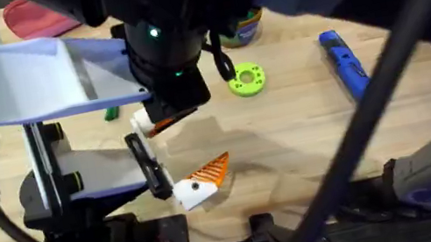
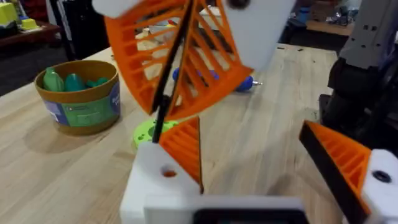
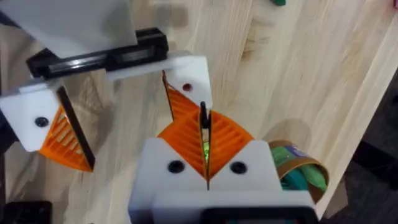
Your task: Pick up the gripper from the table and insert it into the empty holder that is missing its gripper. Then pick up a screw, insert it into the mounting hole, and use the screwdriver to tighten it. Finally, clean up the table by picking up the vegetable and placing it into the bucket.
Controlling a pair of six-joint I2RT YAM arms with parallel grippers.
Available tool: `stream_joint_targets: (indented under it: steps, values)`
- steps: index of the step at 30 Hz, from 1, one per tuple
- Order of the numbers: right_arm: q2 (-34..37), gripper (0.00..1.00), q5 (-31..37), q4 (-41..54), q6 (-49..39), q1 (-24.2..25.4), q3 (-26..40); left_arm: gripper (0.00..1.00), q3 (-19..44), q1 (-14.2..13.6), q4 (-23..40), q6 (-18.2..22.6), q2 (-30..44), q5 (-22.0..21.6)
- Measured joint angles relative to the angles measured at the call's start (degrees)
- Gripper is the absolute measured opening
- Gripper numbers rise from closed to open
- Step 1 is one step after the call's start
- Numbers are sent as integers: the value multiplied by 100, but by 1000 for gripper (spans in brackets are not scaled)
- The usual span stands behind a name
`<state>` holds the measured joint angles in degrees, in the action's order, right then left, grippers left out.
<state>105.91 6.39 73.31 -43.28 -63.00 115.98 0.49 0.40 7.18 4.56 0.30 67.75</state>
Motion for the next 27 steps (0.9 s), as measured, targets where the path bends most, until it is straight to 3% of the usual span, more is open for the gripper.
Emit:
stream_joint_targets:
  steps: [27]
  values:
    - [2,6,-326,-6,-517,-37,0,985,0,0,0,0,2,0]
